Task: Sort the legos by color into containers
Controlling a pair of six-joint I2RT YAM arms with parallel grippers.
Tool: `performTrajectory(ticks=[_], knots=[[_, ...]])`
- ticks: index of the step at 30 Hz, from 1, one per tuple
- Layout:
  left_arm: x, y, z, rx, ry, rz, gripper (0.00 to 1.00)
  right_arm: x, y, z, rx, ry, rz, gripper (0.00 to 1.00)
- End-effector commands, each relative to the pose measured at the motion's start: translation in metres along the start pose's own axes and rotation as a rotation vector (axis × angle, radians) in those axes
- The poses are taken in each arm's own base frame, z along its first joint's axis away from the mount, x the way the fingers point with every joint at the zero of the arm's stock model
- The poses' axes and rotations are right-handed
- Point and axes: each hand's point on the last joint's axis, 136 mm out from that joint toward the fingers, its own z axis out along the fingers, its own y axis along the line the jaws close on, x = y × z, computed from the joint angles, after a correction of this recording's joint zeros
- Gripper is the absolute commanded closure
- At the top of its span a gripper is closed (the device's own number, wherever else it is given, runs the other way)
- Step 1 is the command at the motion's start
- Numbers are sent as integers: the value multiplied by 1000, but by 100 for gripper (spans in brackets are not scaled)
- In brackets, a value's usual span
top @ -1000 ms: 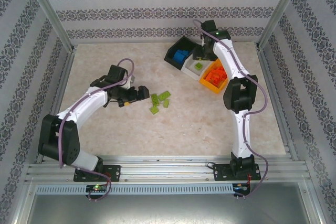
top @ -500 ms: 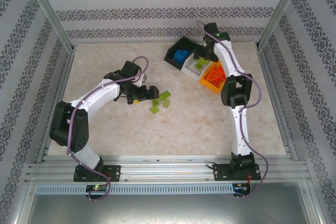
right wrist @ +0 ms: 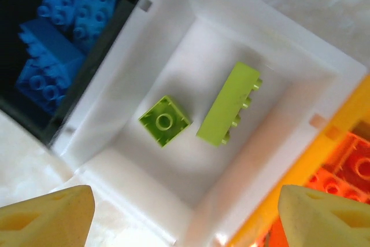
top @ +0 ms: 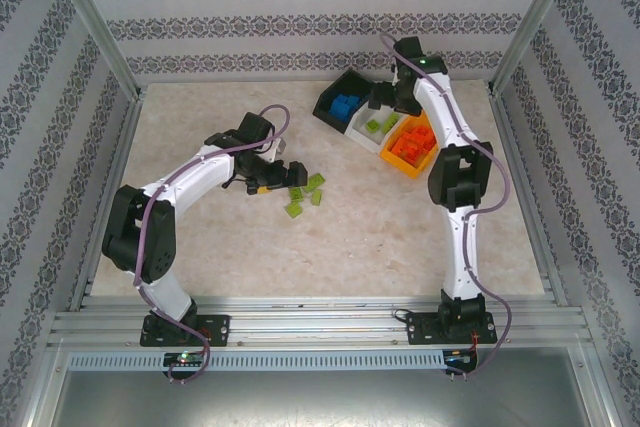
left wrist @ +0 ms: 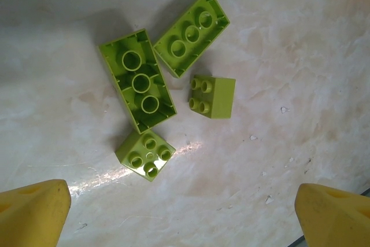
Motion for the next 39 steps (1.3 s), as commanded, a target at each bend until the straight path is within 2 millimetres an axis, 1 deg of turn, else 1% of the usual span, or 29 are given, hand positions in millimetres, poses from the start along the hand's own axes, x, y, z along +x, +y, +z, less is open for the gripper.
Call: performTrajectory(ticks=[1,4,6,8,11,14,17,20,22,23,25,29,34,39], knots=[[0,-6,-3,7,-8,45,0,5,31,-59,-87,-48,-35,15],[-1,-7,-6,16,-20,54,0,30,48,-74,-134,-13,-71,14],[-1,-6,-8,20,-27,53,0,51,58,-78,-164,18,-86,14],[-1,-5,-10,32,-40,47,0,75,75,-83,-215,44,-109,14],[0,-1,-16,51,-57,32,0,118,91,-81,-247,117,-149,14],[3,5,-23,74,-76,9,0,163,109,-75,-270,202,-204,14],[5,14,-32,88,-105,-25,0,207,125,-65,-278,288,-260,14],[8,25,-42,92,-144,-65,0,244,138,-49,-265,366,-311,14],[10,33,-46,102,-166,-105,0,260,147,-40,-248,405,-346,14],[9,37,-50,110,-184,-125,0,267,152,-36,-244,420,-366,14],[11,43,-54,124,-202,-159,0,276,157,-27,-225,443,-389,14],[18,49,-60,124,-210,-171,0,287,159,-10,-181,489,-360,15],[25,52,-65,115,-215,-166,0,287,149,4,-99,482,-281,19],[30,53,-68,112,-218,-170,0,280,151,15,-72,463,-229,23]])
